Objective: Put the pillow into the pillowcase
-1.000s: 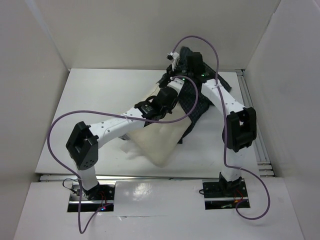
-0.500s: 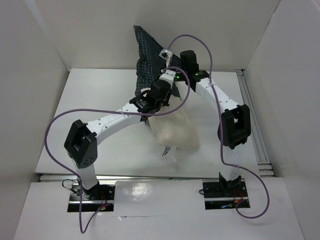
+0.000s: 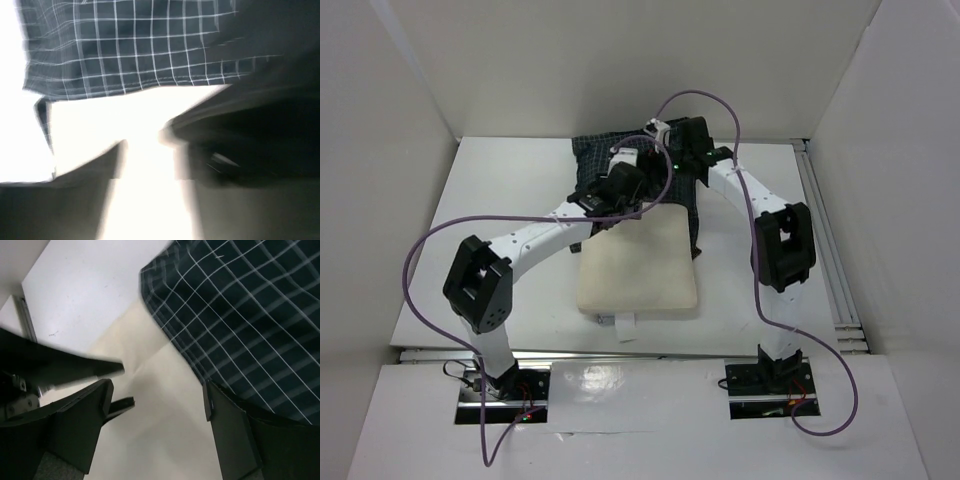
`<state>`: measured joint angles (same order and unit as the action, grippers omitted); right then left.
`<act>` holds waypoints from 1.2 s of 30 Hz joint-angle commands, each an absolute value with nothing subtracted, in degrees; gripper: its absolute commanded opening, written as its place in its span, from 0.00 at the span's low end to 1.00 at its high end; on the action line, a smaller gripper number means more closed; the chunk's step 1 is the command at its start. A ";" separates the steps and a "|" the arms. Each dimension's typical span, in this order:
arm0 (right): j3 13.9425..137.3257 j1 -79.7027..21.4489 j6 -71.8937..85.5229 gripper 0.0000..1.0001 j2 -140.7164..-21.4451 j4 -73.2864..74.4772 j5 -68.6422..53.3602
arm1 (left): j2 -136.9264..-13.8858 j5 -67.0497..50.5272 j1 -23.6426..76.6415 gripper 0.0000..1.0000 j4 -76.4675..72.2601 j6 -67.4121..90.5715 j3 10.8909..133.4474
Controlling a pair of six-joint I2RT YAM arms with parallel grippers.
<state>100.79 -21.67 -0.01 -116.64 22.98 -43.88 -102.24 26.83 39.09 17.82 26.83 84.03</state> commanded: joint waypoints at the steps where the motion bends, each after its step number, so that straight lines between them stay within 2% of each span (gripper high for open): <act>1: 101.43 -24.08 0.00 0.86 -111.37 25.66 -45.63 | -100.21 27.52 36.47 0.89 17.31 32.34 84.92; 2: 101.43 -24.08 0.00 0.88 -111.36 26.27 -45.09 | -98.98 27.51 36.47 1.00 18.01 32.95 83.95; 4: 101.43 -24.08 0.52 1.00 -109.43 26.89 -41.60 | -94.34 27.51 36.47 1.00 18.02 33.48 81.66; 6: 101.43 -24.60 1.23 1.00 -108.90 27.76 -39.04 | -90.81 29.00 36.47 1.00 20.29 34.28 79.02; 9: 103.00 -27.58 3.34 1.00 -107.49 30.84 -28.59 | -83.25 35.47 36.47 1.00 25.82 38.83 76.74; 12: 106.33 -35.03 5.97 1.00 -108.89 35.58 -13.22 | -75.45 42.69 34.90 1.00 37.50 48.82 74.46; 14: 108.27 -39.00 9.99 1.00 -111.87 38.92 -3.66 | -71.56 42.71 31.57 1.00 44.17 53.15 71.48; 18: 115.46 -47.70 17.63 1.00 -120.13 44.46 8.94 | -60.85 38.08 25.94 1.00 44.04 56.34 63.67; 23: 128.04 -50.44 28.90 1.00 -134.79 55.88 22.99 | -57.31 34.55 22.42 1.00 44.03 56.34 58.97; 28: 128.24 -50.45 36.54 0.98 -140.53 55.11 28.46 | -58.01 34.54 21.88 1.00 46.31 56.34 58.27; 29: 128.23 -50.45 37.35 0.92 -141.41 55.63 29.96 | -58.01 34.54 21.88 1.00 46.32 56.34 58.27; 30: 127.71 -50.45 37.35 0.67 -143.07 56.24 31.36 | -58.62 34.54 21.88 1.00 46.32 55.55 58.27; 31: 127.10 -50.45 38.05 0.32 -143.61 56.25 31.38 | -58.62 34.02 21.88 1.00 45.62 55.55 58.27; 32: 126.05 -50.45 38.06 0.05 -143.61 56.25 32.33 | -59.15 34.01 21.88 1.00 45.62 54.85 58.27; 33: 124.82 -50.97 37.53 0.00 -142.74 54.16 32.34 | -59.15 34.01 21.88 1.00 44.83 54.84 58.27; 35: 120.18 -50.98 34.99 0.00 -139.85 51.69 32.34 | -59.85 32.62 21.28 1.00 42.90 52.49 58.27; 36: 117.71 -50.98 33.68 0.00 -134.70 47.33 31.30 | -60.46 32.00 21.27 1.00 41.67 51.34 58.27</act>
